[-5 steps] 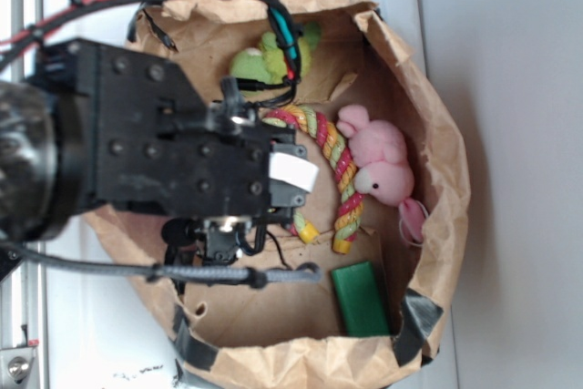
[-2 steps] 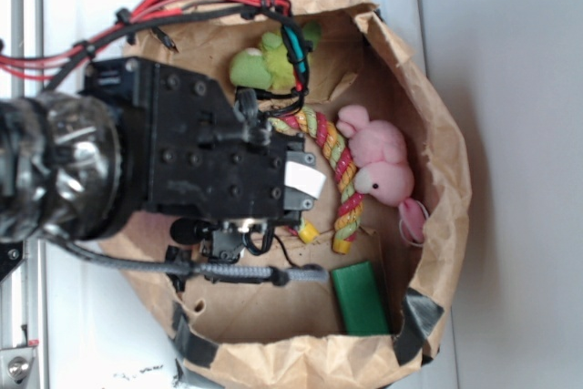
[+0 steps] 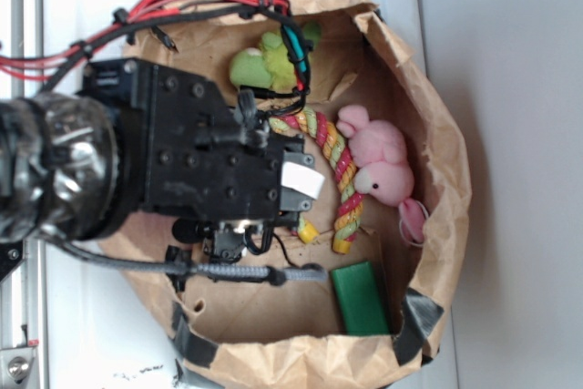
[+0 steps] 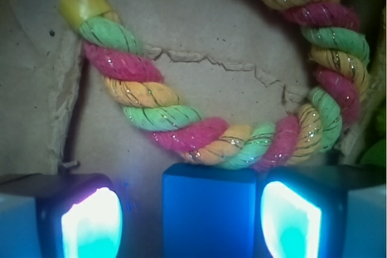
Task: Grab the blue block.
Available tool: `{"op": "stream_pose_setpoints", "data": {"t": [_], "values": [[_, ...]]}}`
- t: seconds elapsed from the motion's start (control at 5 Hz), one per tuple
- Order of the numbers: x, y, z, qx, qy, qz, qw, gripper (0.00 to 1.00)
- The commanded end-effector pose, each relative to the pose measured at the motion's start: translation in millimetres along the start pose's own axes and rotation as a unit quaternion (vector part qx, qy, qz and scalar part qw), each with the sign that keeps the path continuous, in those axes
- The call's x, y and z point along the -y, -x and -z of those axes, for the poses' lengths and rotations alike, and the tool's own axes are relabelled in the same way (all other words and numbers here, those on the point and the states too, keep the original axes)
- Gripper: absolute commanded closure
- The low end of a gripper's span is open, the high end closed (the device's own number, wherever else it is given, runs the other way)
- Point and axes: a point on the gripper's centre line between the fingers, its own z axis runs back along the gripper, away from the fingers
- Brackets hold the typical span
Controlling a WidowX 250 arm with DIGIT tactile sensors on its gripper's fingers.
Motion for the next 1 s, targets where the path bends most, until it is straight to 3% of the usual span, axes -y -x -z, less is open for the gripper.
{"op": "stream_pose_setpoints", "data": {"t": [0.0, 0.4, 0.8], "values": [[-5.7, 5.2, -5.3, 0.033, 0.024, -0.004, 0.999, 0.0], [-13.3, 11.5, -4.5, 0.032, 0.029, -0.003, 0.999, 0.0], [-19.3, 7.2, 5.6, 0.024, 0.017, -0.014, 0.999, 0.0]]}}
